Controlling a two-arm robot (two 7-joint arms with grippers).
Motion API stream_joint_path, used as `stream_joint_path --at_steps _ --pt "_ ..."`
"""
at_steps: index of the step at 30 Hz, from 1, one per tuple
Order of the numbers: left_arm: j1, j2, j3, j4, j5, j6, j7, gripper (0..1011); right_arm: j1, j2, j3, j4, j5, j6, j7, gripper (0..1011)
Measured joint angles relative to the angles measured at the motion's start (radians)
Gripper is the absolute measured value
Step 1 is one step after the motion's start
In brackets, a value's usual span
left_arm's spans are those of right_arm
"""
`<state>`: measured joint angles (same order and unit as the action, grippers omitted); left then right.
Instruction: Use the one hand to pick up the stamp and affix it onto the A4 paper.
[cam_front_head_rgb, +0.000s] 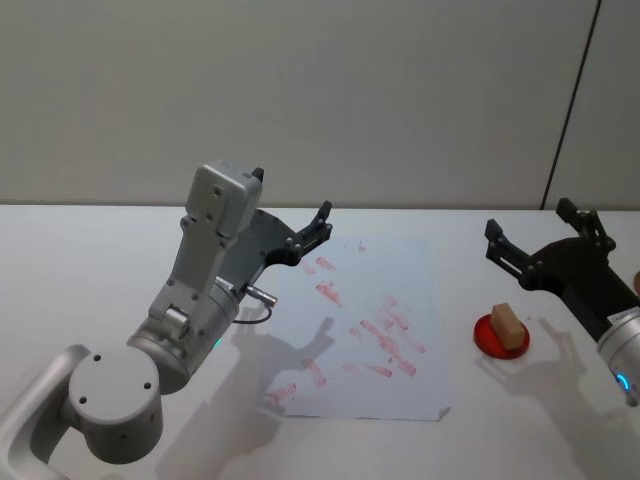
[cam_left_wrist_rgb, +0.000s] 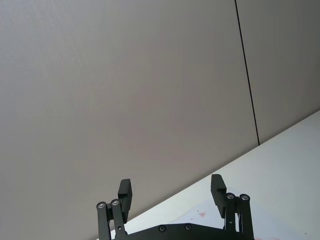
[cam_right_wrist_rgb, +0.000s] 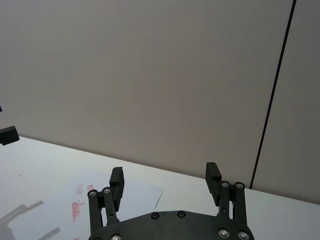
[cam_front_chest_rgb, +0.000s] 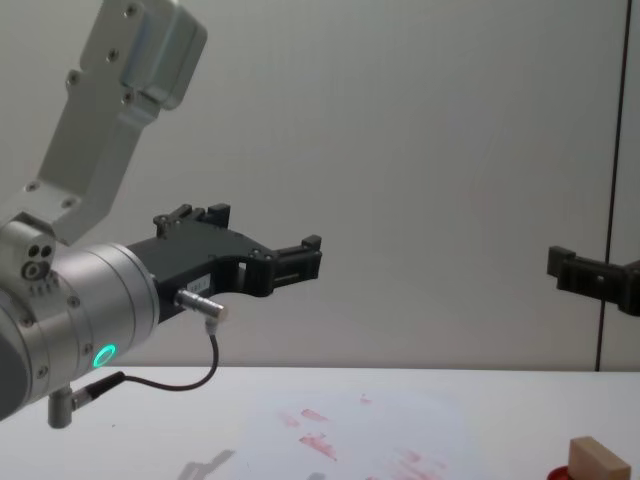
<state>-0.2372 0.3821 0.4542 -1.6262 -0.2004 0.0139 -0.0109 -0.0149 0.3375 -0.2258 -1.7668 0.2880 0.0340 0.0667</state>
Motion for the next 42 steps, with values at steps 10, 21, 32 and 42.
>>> stream_joint_path --at_steps 10,21,32,42 --pt "0.0 0.0 0.0 0.0 0.0 0.0 0.0 1003 0.0 0.0 0.0 0.0 0.0 0.0 0.0 1001" --pt "0.0 0.0 0.0 0.0 0.0 0.0 0.0 1003 0.0 0.0 0.0 0.0 -0.001 0.0 0.0 1001" --pt "0.0 0.0 0.0 0.0 0.0 0.0 0.0 1003 0.0 0.0 0.0 0.0 -0.001 0.0 0.0 1001" --pt "0.0 0.0 0.0 0.0 0.0 0.0 0.0 1003 -0.02 0.024 0.018 -0.01 0.031 0.002 0.009 1001"
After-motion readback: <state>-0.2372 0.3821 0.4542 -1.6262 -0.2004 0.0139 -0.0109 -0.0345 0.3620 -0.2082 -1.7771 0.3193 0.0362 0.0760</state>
